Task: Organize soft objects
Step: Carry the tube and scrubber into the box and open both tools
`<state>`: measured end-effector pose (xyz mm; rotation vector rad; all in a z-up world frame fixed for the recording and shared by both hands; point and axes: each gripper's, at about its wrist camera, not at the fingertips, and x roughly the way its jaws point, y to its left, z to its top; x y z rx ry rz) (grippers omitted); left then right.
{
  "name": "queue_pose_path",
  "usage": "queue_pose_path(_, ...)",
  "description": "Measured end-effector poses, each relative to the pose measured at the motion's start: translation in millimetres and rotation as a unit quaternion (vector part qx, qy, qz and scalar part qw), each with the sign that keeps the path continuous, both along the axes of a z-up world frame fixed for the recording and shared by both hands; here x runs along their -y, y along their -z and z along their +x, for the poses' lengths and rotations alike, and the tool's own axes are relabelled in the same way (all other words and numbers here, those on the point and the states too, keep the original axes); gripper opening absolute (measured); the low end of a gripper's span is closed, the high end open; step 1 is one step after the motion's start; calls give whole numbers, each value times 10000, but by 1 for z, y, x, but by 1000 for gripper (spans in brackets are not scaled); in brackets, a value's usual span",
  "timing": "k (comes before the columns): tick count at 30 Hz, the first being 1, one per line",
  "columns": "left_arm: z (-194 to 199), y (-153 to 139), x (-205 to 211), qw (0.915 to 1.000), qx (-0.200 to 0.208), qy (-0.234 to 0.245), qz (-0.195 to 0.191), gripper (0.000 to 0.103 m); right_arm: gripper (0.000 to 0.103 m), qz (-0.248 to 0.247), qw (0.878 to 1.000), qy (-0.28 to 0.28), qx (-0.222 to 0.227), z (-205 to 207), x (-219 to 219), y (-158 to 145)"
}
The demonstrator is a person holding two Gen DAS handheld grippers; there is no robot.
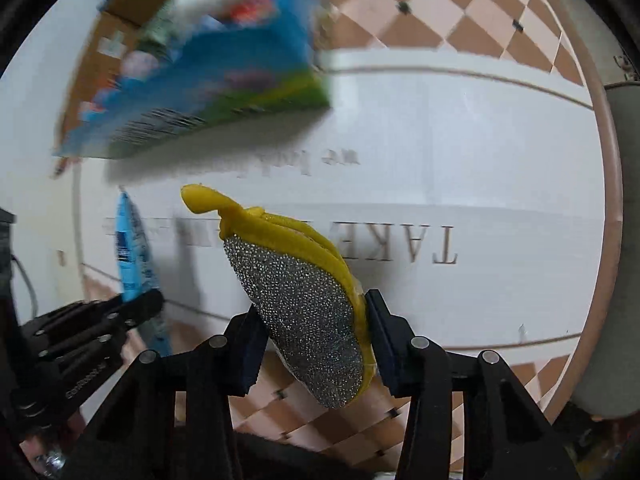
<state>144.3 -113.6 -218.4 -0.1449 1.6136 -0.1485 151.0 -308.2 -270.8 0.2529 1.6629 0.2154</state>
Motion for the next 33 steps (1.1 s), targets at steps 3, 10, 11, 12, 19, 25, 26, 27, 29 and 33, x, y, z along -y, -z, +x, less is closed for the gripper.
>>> queue_pose_path(3,13,-42,-2,9991,402,-3,-119,12,49,281,9992,66,283,7,-1,-40)
queue_pose_path(10,100,-109,-28,9920,1232,234,176,12,49,448,9920,93,1175,66,-12,-135)
queue_pose_path(11,117,-110,-35,9909,1288,260,295,12,49,356,9909,98,1298,84,-16,-144)
queue_pose_path(12,136,-109,-42,9901,1315,263,408,12,49,288,9902,105,1365,100,-22,-148)
queue_pose_path(19,239,-56,-86,9927,770,263,890,12,49,-435,9893,259,1367,209,-45,-133)
queue_pose_path(25,297,-10,-101,9891,481,402,1331,13,49,-939,9884,346,1139,257,-74,-91)
queue_pose_path(26,304,-4,-102,9890,400,426,1357,13,49,-975,9887,366,1077,260,-75,-82)
queue_pose_path(27,311,5,-105,9884,326,449,1412,13,49,-1012,9890,390,1007,264,-76,-74)
queue_pose_path(29,318,16,-107,9863,231,549,1539,13,49,-1080,9893,434,877,273,-78,-55)
queue_pose_path(33,327,35,-115,9862,-126,494,1575,20,50,-1180,9893,507,684,281,-79,-31)
